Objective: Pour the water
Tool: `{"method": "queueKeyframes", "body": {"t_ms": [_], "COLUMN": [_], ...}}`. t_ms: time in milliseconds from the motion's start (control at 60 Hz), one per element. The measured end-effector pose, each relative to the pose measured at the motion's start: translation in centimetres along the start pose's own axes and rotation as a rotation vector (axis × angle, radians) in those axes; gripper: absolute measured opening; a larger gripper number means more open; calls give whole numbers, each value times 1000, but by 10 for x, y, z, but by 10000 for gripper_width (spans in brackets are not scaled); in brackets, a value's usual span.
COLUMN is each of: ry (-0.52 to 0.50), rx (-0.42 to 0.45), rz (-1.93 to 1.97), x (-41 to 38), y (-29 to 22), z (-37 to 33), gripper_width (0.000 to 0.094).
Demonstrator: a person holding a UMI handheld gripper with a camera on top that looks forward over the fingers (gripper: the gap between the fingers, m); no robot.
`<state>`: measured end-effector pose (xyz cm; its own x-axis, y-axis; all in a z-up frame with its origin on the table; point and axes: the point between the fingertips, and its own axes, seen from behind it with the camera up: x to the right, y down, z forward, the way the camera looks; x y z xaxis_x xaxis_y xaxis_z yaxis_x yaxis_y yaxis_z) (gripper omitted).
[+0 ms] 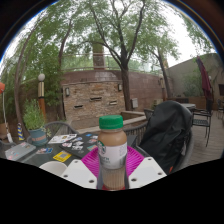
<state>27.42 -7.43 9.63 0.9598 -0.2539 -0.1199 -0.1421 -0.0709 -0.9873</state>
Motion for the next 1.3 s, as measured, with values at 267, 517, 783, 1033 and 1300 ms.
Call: {"method": "queueKeyframes", "body": {"t_ms": [267,517,783,1033,1300], "ry": [63,91,126,125,100], "rx": [-44,-26,-211,-177,-144], "rz": [-44,-79,23,-36,-61], "x": [16,20,31,0,-49], "y": [9,1,21,-43,-80], "z": [-16,-24,-64,-199,-384], "gripper_width": [309,392,827,827,821]}}
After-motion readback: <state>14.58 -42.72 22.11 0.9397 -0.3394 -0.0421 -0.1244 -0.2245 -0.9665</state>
